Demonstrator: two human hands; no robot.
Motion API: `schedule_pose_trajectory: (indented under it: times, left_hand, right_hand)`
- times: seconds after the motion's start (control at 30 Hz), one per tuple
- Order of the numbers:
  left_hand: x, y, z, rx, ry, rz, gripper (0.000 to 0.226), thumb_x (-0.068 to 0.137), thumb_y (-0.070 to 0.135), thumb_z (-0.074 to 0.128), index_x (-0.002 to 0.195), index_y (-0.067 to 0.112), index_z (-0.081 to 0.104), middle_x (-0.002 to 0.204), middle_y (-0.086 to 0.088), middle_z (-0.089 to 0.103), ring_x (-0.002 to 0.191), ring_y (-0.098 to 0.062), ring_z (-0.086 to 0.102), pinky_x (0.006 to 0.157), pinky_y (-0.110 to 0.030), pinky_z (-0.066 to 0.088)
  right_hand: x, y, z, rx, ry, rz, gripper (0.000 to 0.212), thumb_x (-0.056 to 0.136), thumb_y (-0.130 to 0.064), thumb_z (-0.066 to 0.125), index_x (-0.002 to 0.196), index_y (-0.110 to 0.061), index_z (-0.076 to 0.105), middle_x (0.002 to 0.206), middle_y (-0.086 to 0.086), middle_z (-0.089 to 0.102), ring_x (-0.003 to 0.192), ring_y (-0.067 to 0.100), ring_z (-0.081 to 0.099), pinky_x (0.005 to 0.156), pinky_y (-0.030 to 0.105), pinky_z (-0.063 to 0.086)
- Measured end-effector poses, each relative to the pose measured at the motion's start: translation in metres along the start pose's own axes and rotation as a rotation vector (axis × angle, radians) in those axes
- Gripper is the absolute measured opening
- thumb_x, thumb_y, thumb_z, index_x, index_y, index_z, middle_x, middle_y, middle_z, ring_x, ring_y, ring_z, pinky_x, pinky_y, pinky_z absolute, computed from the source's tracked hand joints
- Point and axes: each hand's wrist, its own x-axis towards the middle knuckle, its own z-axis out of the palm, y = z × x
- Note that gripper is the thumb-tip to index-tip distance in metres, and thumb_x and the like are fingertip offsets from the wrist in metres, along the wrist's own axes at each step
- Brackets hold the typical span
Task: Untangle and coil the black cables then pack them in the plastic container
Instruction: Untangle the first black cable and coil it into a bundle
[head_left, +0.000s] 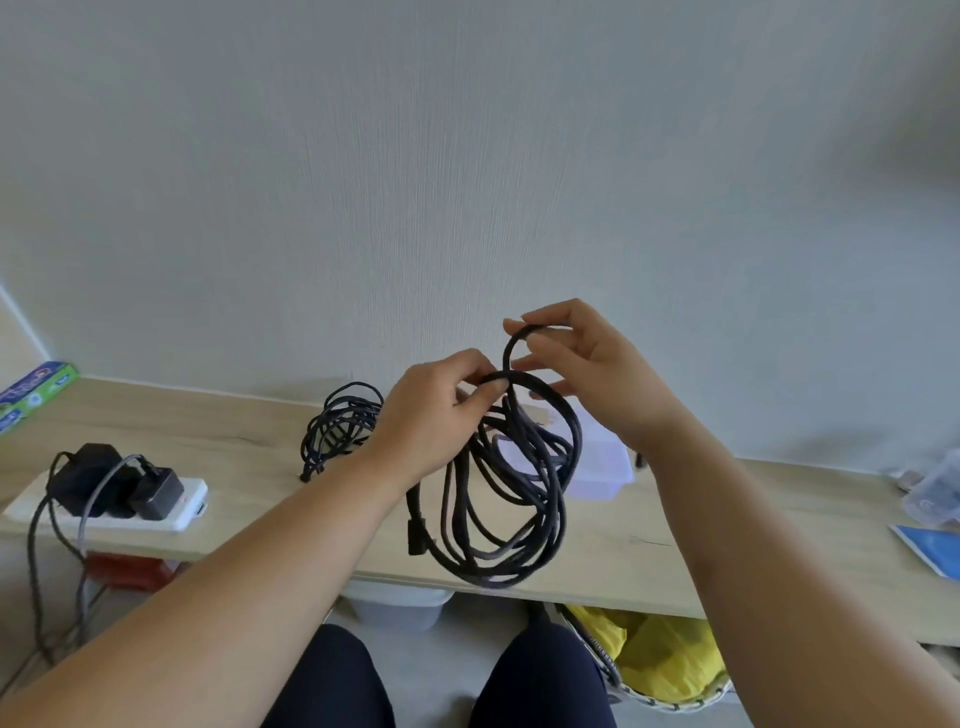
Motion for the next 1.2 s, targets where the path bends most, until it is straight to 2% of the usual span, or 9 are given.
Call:
schedule_pose_trajectory:
  times: [0.23, 0.37, 0.5, 0.57, 0.7, 0.9, 1.0, 1.1, 1.2]
  left_hand:
    - [0.001, -0.005, -0.002, -0.004, 0.11, 0.055, 0.009, 0.091, 0.019, 0.061, 0.09, 0.013, 0.068, 0.077, 0.012, 0.061, 0.07, -0.006, 0.06, 0.062, -0.013, 0.045]
    - [0.001, -0.005, -0.002, 0.036, 0.074, 0.165, 0.018, 0.095, 0.019, 0.053, 0.11, 0.012, 0.061, 0.1, 0.008, 0.056, 0.077, -0.009, 0.057, 0.071, -0.02, 0.047]
    - [0.004, -0.006, -0.002, 0.115, 0.025, 0.249, 0.027, 0.096, 0.014, 0.05, 0.12, 0.012, 0.063, 0.106, 0.004, 0.059, 0.09, -0.004, 0.054, 0.079, -0.009, 0.038]
    - [0.007, -0.007, -0.002, 0.153, 0.038, 0.21, 0.023, 0.095, 0.012, 0.052, 0.111, 0.008, 0.068, 0.097, -0.003, 0.063, 0.088, -0.011, 0.056, 0.075, -0.009, 0.037]
    - [0.015, -0.012, 0.001, 0.196, 0.161, 0.045, 0.022, 0.096, 0.017, 0.052, 0.104, 0.005, 0.068, 0.095, -0.01, 0.065, 0.084, -0.019, 0.057, 0.072, -0.021, 0.038]
    - [0.017, -0.014, 0.0, 0.185, 0.114, -0.036, 0.022, 0.095, 0.02, 0.054, 0.101, 0.008, 0.071, 0.093, -0.003, 0.063, 0.078, -0.01, 0.05, 0.063, -0.011, 0.031]
    - [0.016, -0.017, -0.004, 0.097, 0.122, -0.168, 0.024, 0.096, 0.024, 0.053, 0.104, 0.01, 0.07, 0.094, 0.003, 0.058, 0.086, -0.008, 0.051, 0.068, -0.015, 0.031]
    - [0.019, -0.034, -0.014, -0.158, 0.165, -0.399, 0.021, 0.099, 0.025, 0.047, 0.099, 0.015, 0.065, 0.089, -0.002, 0.064, 0.076, -0.014, 0.06, 0.068, -0.026, 0.048]
    - [0.018, -0.048, -0.017, -0.092, 0.213, -0.477, 0.021, 0.1, 0.027, 0.041, 0.097, 0.016, 0.059, 0.087, 0.0, 0.06, 0.073, -0.013, 0.056, 0.06, -0.023, 0.041]
  right_hand:
    - [-0.002, -0.004, -0.004, -0.224, -0.115, 0.01, 0.053, 0.069, -0.023, 0.082, 0.108, -0.03, 0.047, 0.121, -0.014, 0.064, 0.086, 0.003, 0.069, 0.078, 0.023, 0.055]
    - [0.001, -0.002, -0.009, -0.205, -0.159, 0.072, 0.049, 0.072, -0.025, 0.08, 0.11, -0.025, 0.05, 0.112, -0.012, 0.068, 0.085, 0.001, 0.069, 0.072, 0.014, 0.051]
    - [0.003, 0.004, -0.01, -0.262, -0.218, 0.134, 0.04, 0.076, -0.031, 0.076, 0.11, -0.027, 0.055, 0.098, -0.014, 0.071, 0.084, -0.001, 0.067, 0.078, 0.015, 0.049]
    - [0.003, 0.009, -0.005, -0.349, -0.165, 0.166, 0.044, 0.076, -0.043, 0.073, 0.115, -0.03, 0.056, 0.1, -0.012, 0.069, 0.088, 0.007, 0.066, 0.086, 0.029, 0.05]
    - [-0.005, 0.016, 0.02, -0.574, 0.262, -0.091, 0.036, 0.075, -0.049, 0.071, 0.1, -0.023, 0.064, 0.096, -0.01, 0.053, 0.082, 0.009, 0.052, 0.072, 0.021, 0.04]
    - [-0.002, 0.017, 0.038, -0.716, 0.154, -0.076, 0.023, 0.083, -0.04, 0.067, 0.096, -0.021, 0.073, 0.097, -0.006, 0.056, 0.086, 0.009, 0.052, 0.07, 0.023, 0.038]
    - [-0.003, 0.015, 0.037, -0.507, 0.13, -0.028, 0.007, 0.087, -0.025, 0.065, 0.085, -0.022, 0.071, 0.09, -0.009, 0.061, 0.076, 0.005, 0.055, 0.07, 0.018, 0.042]
    - [-0.011, 0.015, 0.025, 0.023, 0.176, 0.052, 0.012, 0.091, -0.014, 0.06, 0.082, -0.021, 0.064, 0.078, -0.01, 0.066, 0.071, 0.004, 0.061, 0.077, 0.019, 0.05]
    - [-0.016, 0.019, 0.013, 0.473, 0.087, 0.054, 0.018, 0.097, -0.005, 0.044, 0.085, -0.01, 0.056, 0.08, -0.005, 0.068, 0.075, 0.009, 0.061, 0.084, 0.028, 0.05]
